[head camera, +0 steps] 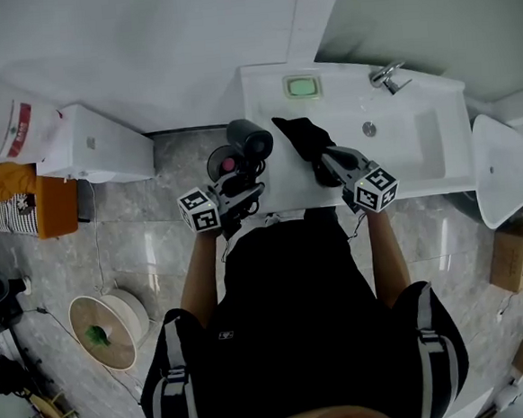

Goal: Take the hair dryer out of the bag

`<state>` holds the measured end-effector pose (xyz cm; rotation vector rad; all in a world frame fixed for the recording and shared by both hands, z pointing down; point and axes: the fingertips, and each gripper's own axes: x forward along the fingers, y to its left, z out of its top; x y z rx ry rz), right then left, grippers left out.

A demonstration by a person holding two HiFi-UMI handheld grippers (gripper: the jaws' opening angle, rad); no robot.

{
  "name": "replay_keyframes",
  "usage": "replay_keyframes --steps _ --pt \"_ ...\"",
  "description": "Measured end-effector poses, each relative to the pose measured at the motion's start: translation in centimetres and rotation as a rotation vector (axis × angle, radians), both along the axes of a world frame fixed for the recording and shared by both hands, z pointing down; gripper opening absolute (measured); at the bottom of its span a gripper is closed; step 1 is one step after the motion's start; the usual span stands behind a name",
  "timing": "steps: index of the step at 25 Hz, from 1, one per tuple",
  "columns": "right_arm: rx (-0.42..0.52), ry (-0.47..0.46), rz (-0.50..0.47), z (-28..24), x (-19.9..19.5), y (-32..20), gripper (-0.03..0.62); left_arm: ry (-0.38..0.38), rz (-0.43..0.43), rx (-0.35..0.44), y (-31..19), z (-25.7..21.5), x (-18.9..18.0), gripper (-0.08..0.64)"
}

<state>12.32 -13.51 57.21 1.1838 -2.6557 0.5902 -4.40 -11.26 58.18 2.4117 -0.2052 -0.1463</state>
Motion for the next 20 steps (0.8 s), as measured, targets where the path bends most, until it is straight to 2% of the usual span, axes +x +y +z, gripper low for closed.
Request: replay_keyframes --steps 20 --pt "0.018 0.026 0.037 -1.1 1.0 1.1 0.069 -0.006 0.016 -0.022 0.9 0.8 -0.2 0.206"
